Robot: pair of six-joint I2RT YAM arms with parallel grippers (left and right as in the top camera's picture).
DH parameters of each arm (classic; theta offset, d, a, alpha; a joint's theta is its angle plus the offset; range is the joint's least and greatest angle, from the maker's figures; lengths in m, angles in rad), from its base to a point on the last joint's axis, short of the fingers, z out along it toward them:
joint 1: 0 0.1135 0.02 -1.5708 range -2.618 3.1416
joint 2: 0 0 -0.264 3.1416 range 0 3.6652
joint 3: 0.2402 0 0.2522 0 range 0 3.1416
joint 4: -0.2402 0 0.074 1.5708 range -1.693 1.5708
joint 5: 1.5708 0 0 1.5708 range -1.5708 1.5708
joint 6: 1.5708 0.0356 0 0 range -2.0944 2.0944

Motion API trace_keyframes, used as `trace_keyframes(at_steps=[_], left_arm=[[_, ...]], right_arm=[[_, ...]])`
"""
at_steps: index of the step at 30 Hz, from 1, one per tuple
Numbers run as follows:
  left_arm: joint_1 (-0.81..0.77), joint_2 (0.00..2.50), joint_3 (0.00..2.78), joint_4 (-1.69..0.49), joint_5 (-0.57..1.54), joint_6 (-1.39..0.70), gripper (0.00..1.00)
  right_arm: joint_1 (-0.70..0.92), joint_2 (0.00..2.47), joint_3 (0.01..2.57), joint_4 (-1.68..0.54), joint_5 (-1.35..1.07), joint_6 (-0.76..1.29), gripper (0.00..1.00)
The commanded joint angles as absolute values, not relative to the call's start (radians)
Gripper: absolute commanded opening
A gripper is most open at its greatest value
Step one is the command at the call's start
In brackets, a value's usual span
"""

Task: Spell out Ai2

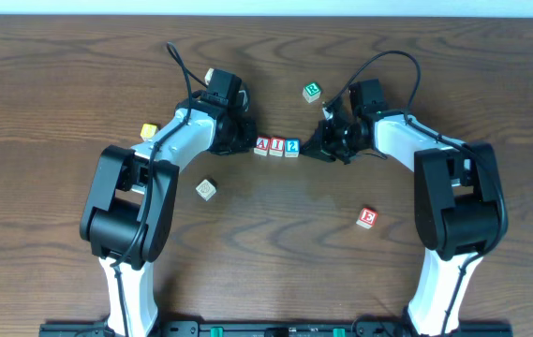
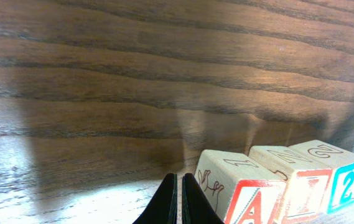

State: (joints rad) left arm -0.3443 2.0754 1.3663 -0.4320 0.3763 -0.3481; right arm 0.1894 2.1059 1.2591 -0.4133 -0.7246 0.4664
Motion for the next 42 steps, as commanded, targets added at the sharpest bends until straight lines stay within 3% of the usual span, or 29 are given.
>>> trace_keyframes(at_steps=[1,21,29,34,42], left_arm=[[-0.358,2.088,1.362,-0.429,0.393,-0.368,0.06],[-0.366,2.088,1.362,-0.466,0.314,-0.367,0.06],[-0.286,1.976,1.384,-0.539,0.289,-0.243,0.06],[-0.242,1.768,1.383,-0.63,0.227,-0.219,0.06],[-0.228,1.367,1.304,-0.776,0.305,-0.168,0.06]], right_arm=[[0.198,2.121,1.259,-0.412,-0.73,0.456,0.01],[0.202,2.121,1.26,-0.429,-0.688,0.456,0.02],[0.108,2.068,1.375,-0.704,-0.551,0.352,0.02],[0.093,1.891,1.51,-0.965,-0.393,0.244,0.02],[0.1,1.412,1.506,-1.158,-0.205,0.211,0.02]])
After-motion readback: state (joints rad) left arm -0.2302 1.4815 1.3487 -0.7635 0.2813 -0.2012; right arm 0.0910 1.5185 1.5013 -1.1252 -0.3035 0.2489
